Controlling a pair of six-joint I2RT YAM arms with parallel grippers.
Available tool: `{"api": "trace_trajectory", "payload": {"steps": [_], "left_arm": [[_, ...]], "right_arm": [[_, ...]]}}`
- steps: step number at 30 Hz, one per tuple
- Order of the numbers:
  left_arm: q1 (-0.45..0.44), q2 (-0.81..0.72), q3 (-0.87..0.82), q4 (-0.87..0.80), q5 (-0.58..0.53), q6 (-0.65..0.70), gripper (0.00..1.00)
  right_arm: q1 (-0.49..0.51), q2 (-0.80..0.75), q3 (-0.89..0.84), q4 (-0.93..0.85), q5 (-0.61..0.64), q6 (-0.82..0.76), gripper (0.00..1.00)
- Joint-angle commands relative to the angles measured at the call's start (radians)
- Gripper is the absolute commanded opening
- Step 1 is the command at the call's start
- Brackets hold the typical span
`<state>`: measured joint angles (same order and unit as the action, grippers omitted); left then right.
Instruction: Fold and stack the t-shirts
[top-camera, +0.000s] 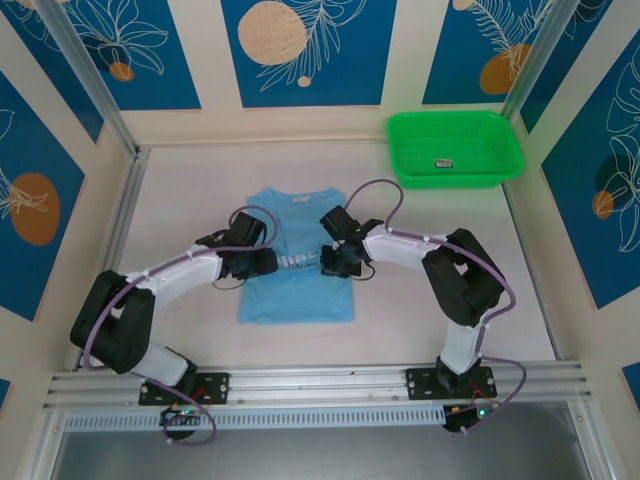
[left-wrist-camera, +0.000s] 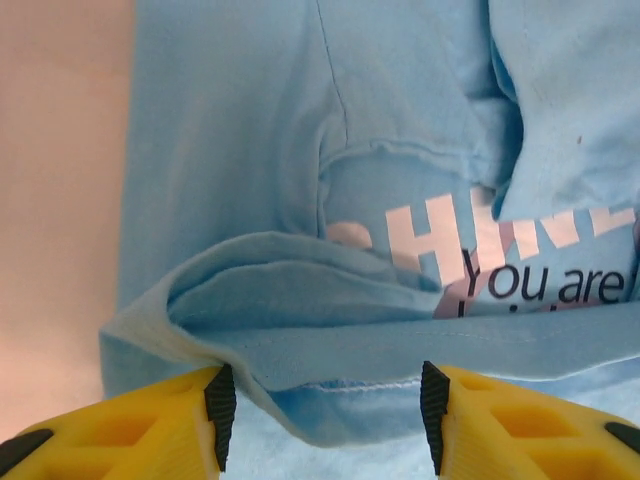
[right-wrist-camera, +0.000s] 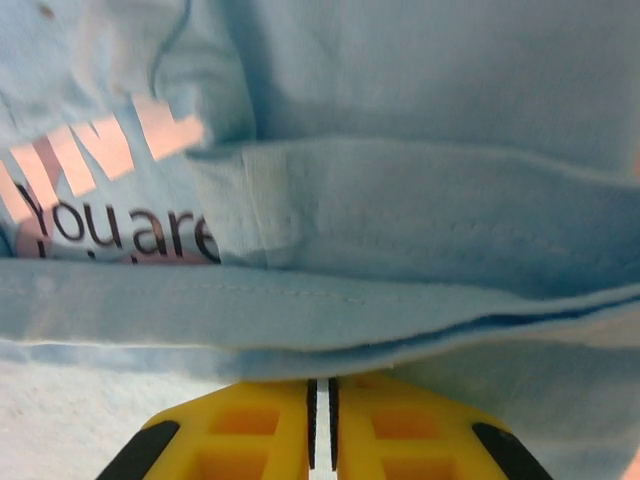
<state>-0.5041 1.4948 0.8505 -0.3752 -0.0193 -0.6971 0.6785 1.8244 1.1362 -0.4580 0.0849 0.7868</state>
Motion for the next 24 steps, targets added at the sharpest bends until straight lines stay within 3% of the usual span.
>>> {"api": "trace_trajectory", "payload": {"steps": [1, 9, 15, 20, 24], "left_arm": [[0.024, 0.036, 0.044, 0.028, 0.017, 0.004, 0.54], [0.097, 0.091, 0.133, 0.010, 0.003, -0.004, 0.54], [0.069, 0.014, 0.154, -0.043, -0.009, 0.033, 0.53], [-0.031, -0.042, 0.127, -0.060, 0.001, 0.059, 0.40], [-0.081, 0.006, 0.115, -0.002, 0.056, 0.068, 0.28]], "right_arm": [[-0.025, 0.028, 0.052, -0.009, -0.019, -0.025, 0.18], [-0.101, 0.086, 0.151, -0.028, -0.066, -0.037, 0.24], [-0.123, -0.024, 0.085, -0.006, -0.058, -0.046, 0.31], [-0.143, -0.154, -0.075, 0.087, -0.113, -0.022, 0.31], [-0.167, -0.181, -0.137, 0.138, -0.146, -0.011, 0.29]]}}
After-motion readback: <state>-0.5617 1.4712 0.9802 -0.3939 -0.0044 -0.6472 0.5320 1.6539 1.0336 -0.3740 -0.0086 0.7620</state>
